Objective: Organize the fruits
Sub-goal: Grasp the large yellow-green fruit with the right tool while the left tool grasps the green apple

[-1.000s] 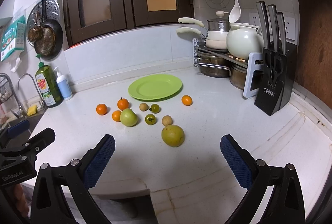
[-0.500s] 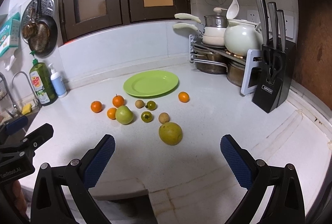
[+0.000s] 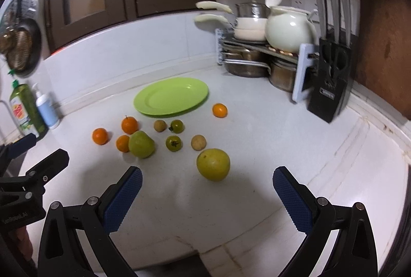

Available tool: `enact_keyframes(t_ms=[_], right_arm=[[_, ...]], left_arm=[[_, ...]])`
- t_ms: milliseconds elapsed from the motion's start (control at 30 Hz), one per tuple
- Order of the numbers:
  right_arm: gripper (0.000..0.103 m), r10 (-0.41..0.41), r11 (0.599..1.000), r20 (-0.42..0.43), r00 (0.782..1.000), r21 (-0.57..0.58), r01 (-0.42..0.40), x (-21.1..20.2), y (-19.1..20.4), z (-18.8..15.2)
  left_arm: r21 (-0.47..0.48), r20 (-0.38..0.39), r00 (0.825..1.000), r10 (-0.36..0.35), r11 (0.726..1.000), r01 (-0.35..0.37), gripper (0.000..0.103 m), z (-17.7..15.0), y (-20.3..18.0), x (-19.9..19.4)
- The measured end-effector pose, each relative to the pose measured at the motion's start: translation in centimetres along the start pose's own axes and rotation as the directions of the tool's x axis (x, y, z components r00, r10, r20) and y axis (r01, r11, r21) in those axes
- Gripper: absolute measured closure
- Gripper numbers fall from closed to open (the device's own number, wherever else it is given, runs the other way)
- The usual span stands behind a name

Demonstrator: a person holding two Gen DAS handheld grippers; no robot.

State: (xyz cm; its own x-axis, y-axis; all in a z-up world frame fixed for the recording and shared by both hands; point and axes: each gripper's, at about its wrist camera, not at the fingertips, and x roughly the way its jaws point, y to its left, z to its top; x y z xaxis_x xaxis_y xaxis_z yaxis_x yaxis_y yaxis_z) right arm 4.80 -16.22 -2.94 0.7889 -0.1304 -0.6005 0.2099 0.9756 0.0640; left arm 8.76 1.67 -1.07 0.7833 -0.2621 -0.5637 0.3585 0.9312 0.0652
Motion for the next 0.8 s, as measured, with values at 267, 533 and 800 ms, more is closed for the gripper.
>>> enact_keyframes(t_ms=[267, 533, 800], right_arm=[[0.001, -0.078, 0.997, -0.038, 0.996, -0.003, 0.077, 1.5, 1.0, -0.7], [0.007, -0.025, 0.998, -0.069, 0.997, -0.061, 0.021, 4.7, 0.2, 0.2], [0.016, 0.016, 0.997, -0.137, 0.990, -0.078, -0.027, 8.3, -1.3, 0.5]], left_arm=[[0.078, -0.006, 0.997, -0.077, 0.994, 0.077, 0.015, 0.4, -0.4, 3.1], [0.129, -0.040, 0.998, -0.047, 0.990, 0.052, 0.021, 0.3, -2.2, 6.5], [0.151, -0.101, 0.995, -0.025, 0.988, 0.040, 0.029, 0.4, -3.2, 10.3]])
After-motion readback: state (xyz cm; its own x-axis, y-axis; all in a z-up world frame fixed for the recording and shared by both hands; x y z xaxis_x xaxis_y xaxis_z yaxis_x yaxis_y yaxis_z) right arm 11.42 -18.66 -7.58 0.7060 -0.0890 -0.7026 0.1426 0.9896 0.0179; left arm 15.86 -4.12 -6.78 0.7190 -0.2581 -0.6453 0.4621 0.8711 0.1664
